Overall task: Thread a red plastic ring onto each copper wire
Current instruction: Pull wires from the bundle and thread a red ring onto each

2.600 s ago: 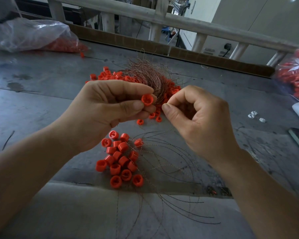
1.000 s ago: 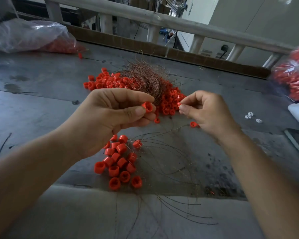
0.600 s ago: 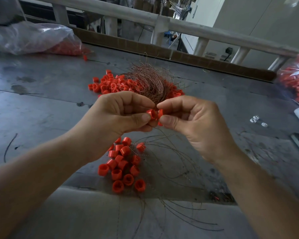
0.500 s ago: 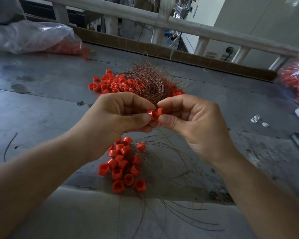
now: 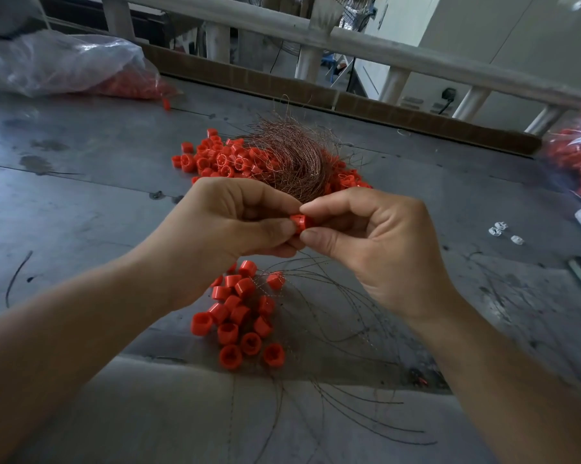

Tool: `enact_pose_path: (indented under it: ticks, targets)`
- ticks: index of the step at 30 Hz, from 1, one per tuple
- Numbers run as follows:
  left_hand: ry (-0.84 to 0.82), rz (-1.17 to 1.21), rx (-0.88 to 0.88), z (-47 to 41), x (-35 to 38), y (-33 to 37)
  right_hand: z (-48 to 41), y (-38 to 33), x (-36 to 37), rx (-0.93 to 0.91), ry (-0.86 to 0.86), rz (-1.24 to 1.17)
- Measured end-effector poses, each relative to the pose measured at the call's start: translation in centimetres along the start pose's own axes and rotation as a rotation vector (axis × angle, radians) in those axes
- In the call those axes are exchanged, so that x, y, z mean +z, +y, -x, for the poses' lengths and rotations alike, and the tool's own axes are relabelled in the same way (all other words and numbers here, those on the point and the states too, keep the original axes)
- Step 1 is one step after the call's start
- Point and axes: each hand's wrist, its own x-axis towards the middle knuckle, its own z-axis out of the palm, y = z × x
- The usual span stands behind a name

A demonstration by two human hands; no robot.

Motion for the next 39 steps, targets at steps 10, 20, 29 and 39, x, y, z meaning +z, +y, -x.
enact_pose_path:
  ticks: [10, 20, 29, 39]
  targets:
    - [-0.027, -0.006, 0.014, 0.02, -0.07, -0.03, 0.02, -0.26, -0.38, -0.003, -0.004, 0.077]
    - [-0.014, -0.009, 0.010, 0.22, -0.06, 0.22, 0.21, -0.81, -0.23, -0.005, 0.006, 0.018]
    - [-0.028, 0.053, -0.017, 0.37, 0.16, 0.16, 0.26, -0.26, -0.10, -0.126, 0.081, 0.155]
    - [-0.128, 0.043, -0.020, 0.47, -0.20, 0.30, 0.24, -0.25, -0.13, -0.086, 0.018, 0.044]
